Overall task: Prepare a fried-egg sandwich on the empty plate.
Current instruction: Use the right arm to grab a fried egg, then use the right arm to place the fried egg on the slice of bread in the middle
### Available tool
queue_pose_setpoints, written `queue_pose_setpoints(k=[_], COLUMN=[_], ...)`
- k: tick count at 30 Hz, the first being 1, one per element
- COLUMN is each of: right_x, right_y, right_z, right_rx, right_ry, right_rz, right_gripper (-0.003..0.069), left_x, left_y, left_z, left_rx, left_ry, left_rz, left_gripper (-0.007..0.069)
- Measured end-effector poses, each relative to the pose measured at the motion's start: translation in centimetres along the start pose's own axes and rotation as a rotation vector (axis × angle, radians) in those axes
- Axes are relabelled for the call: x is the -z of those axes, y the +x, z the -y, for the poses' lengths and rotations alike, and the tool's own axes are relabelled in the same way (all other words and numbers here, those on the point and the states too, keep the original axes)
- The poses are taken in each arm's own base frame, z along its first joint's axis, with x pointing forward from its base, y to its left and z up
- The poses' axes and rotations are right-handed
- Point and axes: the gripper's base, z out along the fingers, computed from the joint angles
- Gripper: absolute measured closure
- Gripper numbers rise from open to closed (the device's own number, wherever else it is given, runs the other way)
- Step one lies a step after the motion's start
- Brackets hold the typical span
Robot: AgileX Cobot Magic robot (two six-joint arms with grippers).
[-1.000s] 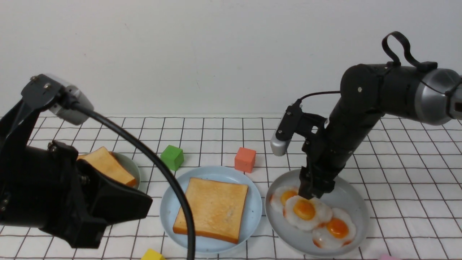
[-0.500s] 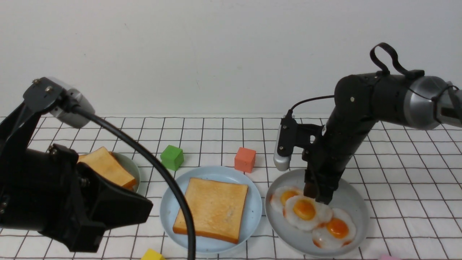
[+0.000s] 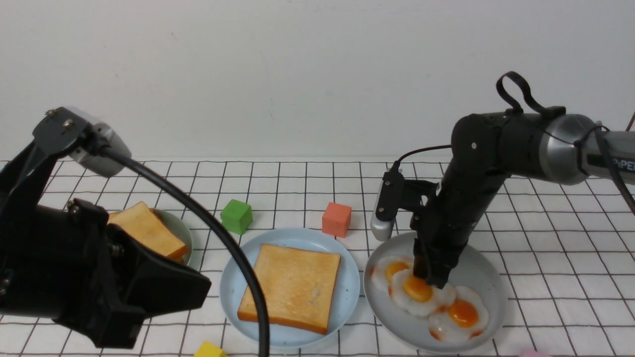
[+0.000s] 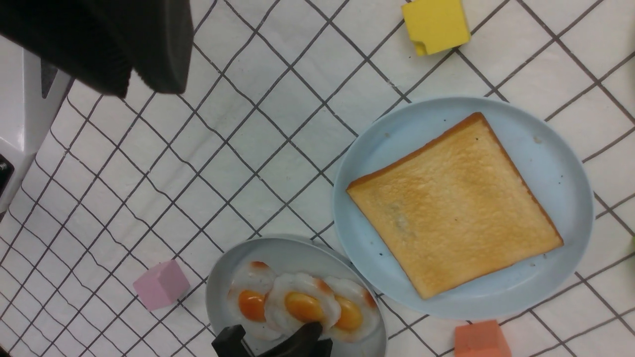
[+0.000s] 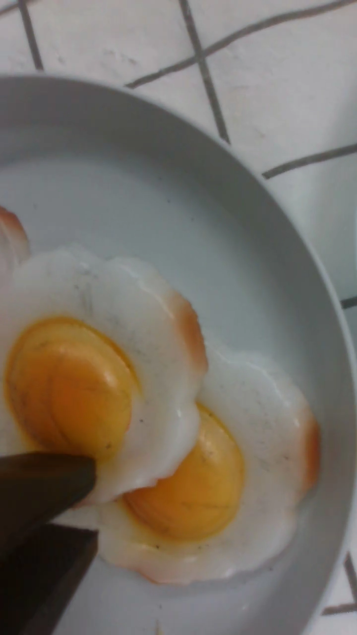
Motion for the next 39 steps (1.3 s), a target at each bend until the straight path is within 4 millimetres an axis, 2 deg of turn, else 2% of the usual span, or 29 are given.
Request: queue_pose_setpoints(k=[1, 3, 15, 26, 32, 34, 39], right_x=[-0.1, -0.1, 0.7, 4.1, 5.7, 5.9, 4.9], right_y=[0.0, 0.0, 0.0, -1.4, -3.8, -5.4, -8.8], right_z=[0.0, 0.0, -0.1, -0.2, -0.3, -1.0, -2.8], right_rx=[-0.009, -0.017, -0.029, -0.065, -0.144, -0.135, -0.146], right_ry=[-0.004, -0.002, 0.012, 0.024, -0.013, 0.0, -0.007], right_rz=[-0.003, -0.004, 0.003, 0.109, 0.277, 0.319, 0.36], right_gripper=[0.0605, 0.0644, 0.0647, 0.0648, 0.0648, 0.0649, 0.0649], left_x=[0.0, 0.0, 0.0, 0.0, 0.0, 0.0, 0.0], left_y=[0.0, 0.0, 0.0, 0.0, 0.0, 0.0, -0.1], left_z=[0.0, 0.0, 0.0, 0.0, 0.0, 0.0, -0.1], left_rx=[0.0, -0.001, -0.001, -0.001, -0.001, -0.001, -0.001], left_ry=[0.0, -0.001, -0.001, -0.005, -0.005, -0.005, -0.013], left_rz=[0.0, -0.001, -0.001, 0.002, 0.003, 0.003, 0.011], left_gripper=[0.0515, 0.0512, 0.0502, 0.0494, 0.0487, 0.0486, 0.0483])
